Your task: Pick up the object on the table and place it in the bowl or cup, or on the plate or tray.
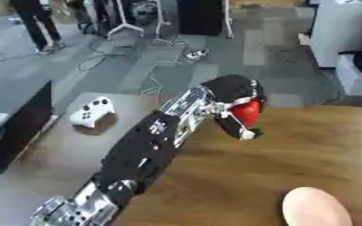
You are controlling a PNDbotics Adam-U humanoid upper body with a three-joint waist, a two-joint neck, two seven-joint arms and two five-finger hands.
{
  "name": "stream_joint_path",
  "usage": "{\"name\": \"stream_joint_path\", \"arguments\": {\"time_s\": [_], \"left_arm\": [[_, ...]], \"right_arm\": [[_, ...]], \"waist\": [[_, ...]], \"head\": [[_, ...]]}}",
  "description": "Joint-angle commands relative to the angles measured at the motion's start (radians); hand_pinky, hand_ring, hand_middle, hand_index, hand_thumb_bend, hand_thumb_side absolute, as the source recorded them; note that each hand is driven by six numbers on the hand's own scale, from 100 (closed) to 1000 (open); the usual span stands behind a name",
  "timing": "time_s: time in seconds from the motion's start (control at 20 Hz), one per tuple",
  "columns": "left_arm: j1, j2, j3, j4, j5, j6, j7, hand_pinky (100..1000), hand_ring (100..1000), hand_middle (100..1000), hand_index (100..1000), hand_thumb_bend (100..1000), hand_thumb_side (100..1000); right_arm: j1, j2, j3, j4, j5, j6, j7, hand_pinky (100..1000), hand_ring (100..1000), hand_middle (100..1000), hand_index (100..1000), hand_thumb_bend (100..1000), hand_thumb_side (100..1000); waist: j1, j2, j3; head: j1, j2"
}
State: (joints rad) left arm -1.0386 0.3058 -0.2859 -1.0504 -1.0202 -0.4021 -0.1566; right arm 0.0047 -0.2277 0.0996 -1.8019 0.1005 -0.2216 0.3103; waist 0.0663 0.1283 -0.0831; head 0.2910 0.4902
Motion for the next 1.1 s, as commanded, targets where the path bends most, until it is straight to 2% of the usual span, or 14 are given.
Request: {"name": "stream_joint_path", "arguments": {"time_s": [0.05, 0.25, 0.5, 1.1], "left_arm": [[-0.019, -0.016, -0.01, -0.032, 0.034, 0.014, -0.005, 100, 202, 294, 435, 146, 100], [-0.005, -0.054, -0.028, -0.051, 0.068, 0.021, -0.016, 100, 191, 290, 431, 100, 100], [0.031, -0.11, -0.052, -0.081, 0.089, 0.026, -0.024, 100, 186, 291, 433, 100, 100], [0.102, -0.209, -0.091, -0.102, 0.015, 0.025, 0.014, 100, 180, 292, 435, 100, 100]], "right_arm": [[0.002, -0.02, -0.01, -0.024, -0.012, 0.002, -0.005, 594, 706, 596, 973, 100, 996], [0.011, -0.029, -0.024, -0.033, -0.014, -0.001, -0.017, 595, 706, 597, 971, 100, 985], [0.026, -0.037, -0.05, -0.049, 0.002, -0.012, -0.044, 595, 707, 597, 969, 100, 974], [0.029, -0.022, -0.094, -0.07, 0.051, -0.023, -0.102, 595, 709, 599, 968, 100, 958]], "waist": [[-0.004, -0.022, -0.006], [-0.006, -0.025, -0.022], [-0.01, -0.013, -0.048], [-0.007, 0.031, -0.123]], "head": [[-0.004, -0.007], [-0.004, -0.007], [0.0, -0.006], [0.027, -0.003]]}}
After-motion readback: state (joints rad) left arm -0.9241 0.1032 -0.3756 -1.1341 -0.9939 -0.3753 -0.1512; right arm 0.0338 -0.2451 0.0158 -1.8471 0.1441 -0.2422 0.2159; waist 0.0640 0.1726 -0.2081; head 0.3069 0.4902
